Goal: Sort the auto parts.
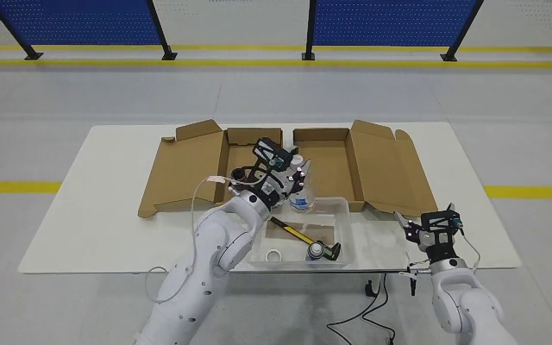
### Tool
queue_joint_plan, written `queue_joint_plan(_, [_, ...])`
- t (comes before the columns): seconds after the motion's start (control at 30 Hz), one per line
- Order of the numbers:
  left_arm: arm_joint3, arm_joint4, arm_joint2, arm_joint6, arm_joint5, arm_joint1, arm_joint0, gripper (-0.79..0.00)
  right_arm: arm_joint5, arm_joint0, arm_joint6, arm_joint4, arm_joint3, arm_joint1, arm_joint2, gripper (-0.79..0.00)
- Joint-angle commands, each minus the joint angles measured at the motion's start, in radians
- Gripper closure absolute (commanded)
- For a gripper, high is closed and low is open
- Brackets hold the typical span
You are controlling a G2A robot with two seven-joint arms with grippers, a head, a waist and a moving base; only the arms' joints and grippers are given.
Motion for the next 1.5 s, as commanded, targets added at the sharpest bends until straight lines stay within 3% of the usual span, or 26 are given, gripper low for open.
queue_joint_plan(0.0, [-0.012, 0.031, -0.022, 0.014, -0.011, 0.006, 0.012, 0.0, 0.0, 0.0, 0.0, 0.0, 0.0, 0.0, 0.0, -0.785])
queue_joint_plan(0.4, [0.091, 0.147, -0.138, 0.134, 0.033, 0.025, -0.009, 0.0, 0.0, 0.0, 0.0, 0.0, 0.0, 0.0, 0.0, -0.785])
queue_joint_plan(0.77, [0.148, 0.223, -0.226, 0.231, 0.012, 0.047, 0.034, 0.0, 0.0, 0.0, 0.0, 0.0, 0.0, 0.0, 0.0, -0.785])
queue_joint_plan(1.13, [0.213, 0.28, -0.267, 0.298, 0.013, 0.062, 0.078, 0.0, 0.0, 0.0, 0.0, 0.0, 0.0, 0.0, 0.0, -0.785])
queue_joint_plan(1.47, [0.256, 0.277, -0.248, 0.346, 0.035, 0.064, 0.09, 0.0, 0.0, 0.0, 0.0, 0.0, 0.0, 0.0, 0.0, -0.785])
